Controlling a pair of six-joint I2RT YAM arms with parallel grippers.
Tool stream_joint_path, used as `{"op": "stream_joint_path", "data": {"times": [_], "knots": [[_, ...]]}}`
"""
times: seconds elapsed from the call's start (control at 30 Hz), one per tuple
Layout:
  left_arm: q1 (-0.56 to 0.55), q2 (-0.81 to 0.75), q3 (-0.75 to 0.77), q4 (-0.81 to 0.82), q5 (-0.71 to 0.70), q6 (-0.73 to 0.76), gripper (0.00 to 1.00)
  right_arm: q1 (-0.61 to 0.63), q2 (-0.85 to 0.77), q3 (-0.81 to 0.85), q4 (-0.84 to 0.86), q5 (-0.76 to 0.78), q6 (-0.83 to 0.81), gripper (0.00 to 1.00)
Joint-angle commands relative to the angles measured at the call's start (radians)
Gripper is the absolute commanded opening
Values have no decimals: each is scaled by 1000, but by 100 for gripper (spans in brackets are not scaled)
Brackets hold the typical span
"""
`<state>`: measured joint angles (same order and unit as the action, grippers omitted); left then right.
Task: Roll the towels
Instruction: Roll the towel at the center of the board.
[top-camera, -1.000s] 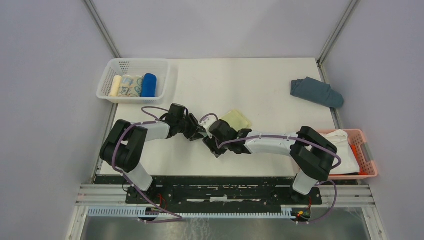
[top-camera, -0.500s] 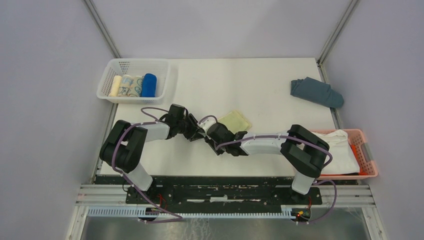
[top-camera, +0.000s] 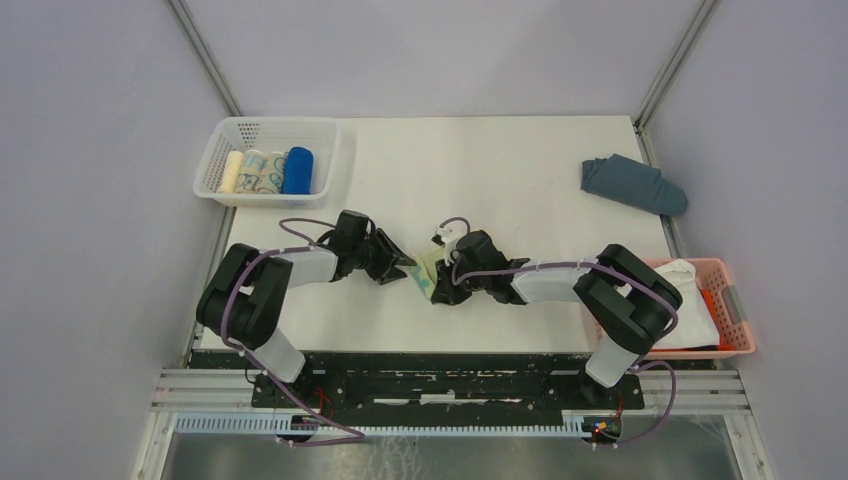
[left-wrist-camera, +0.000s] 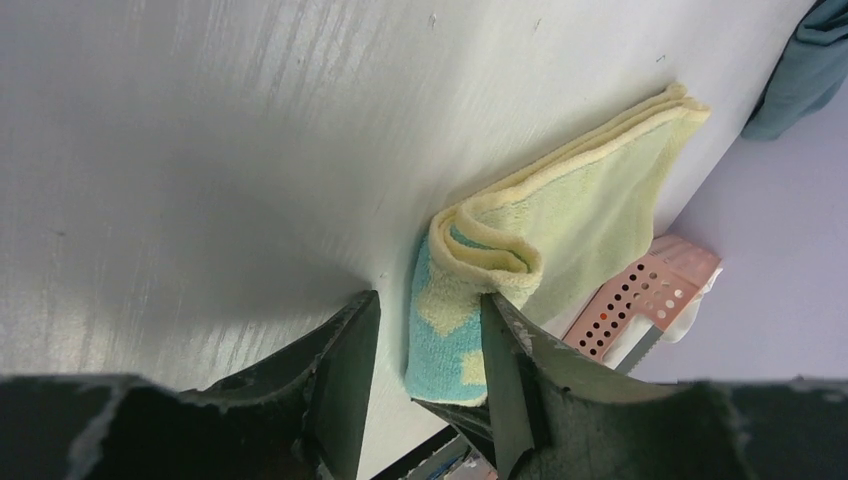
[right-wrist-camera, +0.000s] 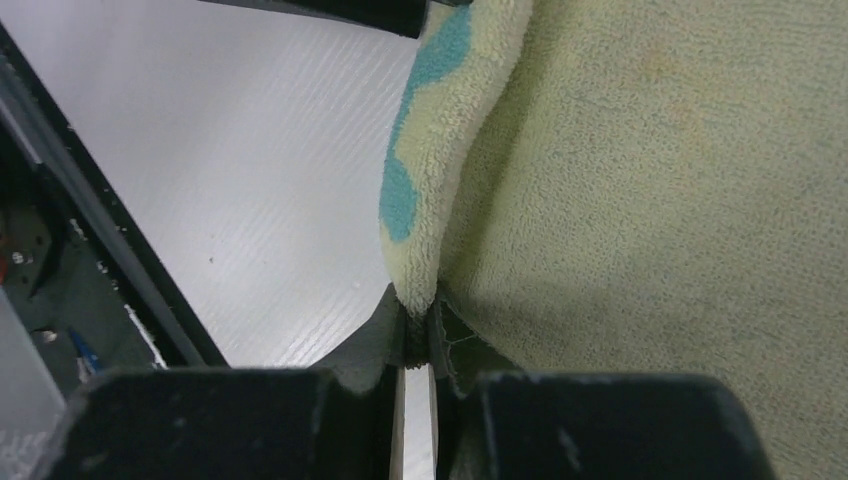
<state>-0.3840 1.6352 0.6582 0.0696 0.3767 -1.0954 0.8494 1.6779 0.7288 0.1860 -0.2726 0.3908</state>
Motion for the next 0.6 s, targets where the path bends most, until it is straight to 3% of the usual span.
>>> {"op": "stream_joint_path", "data": {"times": [0.0, 0.3, 0.57], "knots": [[-5, -3, -49, -154, -57, -5, 53, -68, 62, -63, 116, -212, 109, 1], [-4, -12, -69, -45, 52, 23, 59, -151, 198, -122, 331, -362, 241, 1], [5, 13, -53, -79, 0, 63, 56, -214, 233, -129, 268, -384, 249, 1]]}}
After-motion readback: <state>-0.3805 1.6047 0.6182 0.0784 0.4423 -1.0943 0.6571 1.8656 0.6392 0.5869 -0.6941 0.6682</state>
